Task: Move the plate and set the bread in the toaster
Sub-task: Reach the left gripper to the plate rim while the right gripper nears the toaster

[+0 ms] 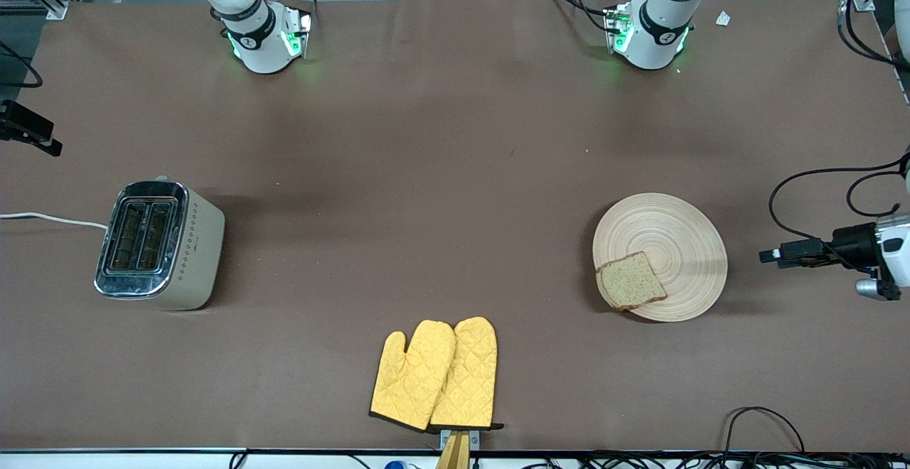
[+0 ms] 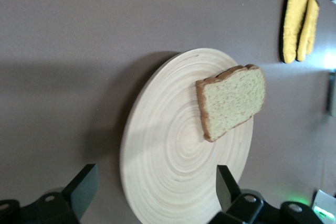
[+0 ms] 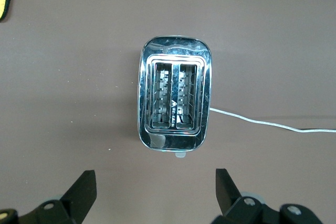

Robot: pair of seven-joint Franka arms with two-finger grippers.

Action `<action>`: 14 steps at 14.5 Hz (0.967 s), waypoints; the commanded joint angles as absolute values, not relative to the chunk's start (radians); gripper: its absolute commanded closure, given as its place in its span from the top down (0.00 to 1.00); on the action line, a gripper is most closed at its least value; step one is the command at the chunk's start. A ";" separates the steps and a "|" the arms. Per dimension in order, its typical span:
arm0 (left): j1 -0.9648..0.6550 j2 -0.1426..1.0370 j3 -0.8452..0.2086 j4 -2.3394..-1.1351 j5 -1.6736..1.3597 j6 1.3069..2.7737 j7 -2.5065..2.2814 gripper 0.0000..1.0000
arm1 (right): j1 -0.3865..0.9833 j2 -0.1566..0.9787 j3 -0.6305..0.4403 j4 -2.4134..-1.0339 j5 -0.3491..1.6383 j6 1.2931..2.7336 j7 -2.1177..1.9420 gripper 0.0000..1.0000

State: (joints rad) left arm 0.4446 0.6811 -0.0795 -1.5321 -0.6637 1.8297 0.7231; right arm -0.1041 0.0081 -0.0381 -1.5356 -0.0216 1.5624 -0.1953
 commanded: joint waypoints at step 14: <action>0.451 0.867 -0.097 -1.505 -0.769 1.821 0.963 0.35 | -0.095 0.060 -0.029 -1.542 0.104 1.575 -0.193 1.00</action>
State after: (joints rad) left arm 0.4555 0.8532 -0.0942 -1.5196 -0.7457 1.8318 0.9477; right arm -0.0993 0.0271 -0.0330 -1.5410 0.0447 1.5626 -0.1953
